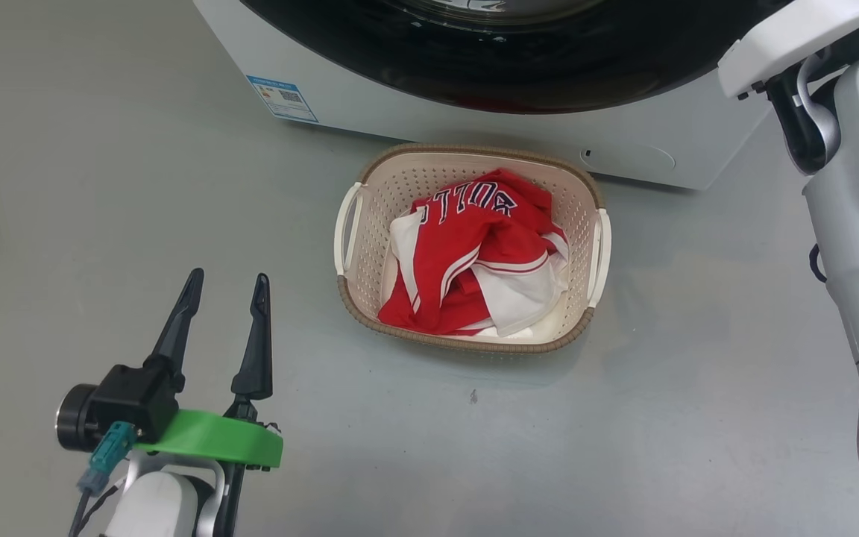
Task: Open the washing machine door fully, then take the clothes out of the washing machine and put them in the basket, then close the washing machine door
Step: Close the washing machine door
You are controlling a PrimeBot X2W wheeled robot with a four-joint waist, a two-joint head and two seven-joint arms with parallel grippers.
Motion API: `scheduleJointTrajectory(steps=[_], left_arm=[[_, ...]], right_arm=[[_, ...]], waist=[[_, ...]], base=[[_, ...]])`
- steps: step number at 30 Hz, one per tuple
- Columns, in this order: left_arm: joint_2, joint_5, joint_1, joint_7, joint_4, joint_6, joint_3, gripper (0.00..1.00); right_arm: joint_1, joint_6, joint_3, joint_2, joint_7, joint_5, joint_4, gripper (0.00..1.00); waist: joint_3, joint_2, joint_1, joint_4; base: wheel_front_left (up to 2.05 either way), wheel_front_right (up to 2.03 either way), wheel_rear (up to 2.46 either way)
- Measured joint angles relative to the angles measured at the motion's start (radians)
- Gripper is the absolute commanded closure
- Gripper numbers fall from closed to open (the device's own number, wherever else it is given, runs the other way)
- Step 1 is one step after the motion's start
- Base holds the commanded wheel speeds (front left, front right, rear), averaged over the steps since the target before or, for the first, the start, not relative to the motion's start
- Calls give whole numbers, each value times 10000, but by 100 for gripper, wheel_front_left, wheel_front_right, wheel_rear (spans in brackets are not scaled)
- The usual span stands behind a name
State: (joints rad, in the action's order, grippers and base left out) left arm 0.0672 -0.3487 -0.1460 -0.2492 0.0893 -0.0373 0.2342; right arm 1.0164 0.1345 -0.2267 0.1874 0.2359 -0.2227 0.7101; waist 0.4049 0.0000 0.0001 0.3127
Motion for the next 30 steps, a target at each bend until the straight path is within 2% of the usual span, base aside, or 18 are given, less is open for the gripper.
scheduleJointTrajectory(steps=[19, 28, 29, 30], left_arm=[[-136, 251, -191, -2, 42, 86, -268, 0], [-127, 339, -188, -2, 59, 88, -502, 0], [-127, 341, -187, -2, 59, 88, -527, 0], [-123, 349, -186, -2, 61, 88, -548, 0]], right_arm=[[76, 19, -128, -326, 153, -240, 596, 100], [-988, -40, -280, -654, 161, -410, 54, 100], [-1103, -40, -291, -677, 161, -414, -75, 91], [-1226, -40, -293, -696, 161, -422, -221, 66]], waist=[[-130, 0, 0, -182], [-441, 0, 0, -603], [-478, 1, 0, -664], [-515, 0, 0, -728]], base=[[0, 0, 0], [0, 0, 0], [0, 0, 0], [0, 0, 0]])
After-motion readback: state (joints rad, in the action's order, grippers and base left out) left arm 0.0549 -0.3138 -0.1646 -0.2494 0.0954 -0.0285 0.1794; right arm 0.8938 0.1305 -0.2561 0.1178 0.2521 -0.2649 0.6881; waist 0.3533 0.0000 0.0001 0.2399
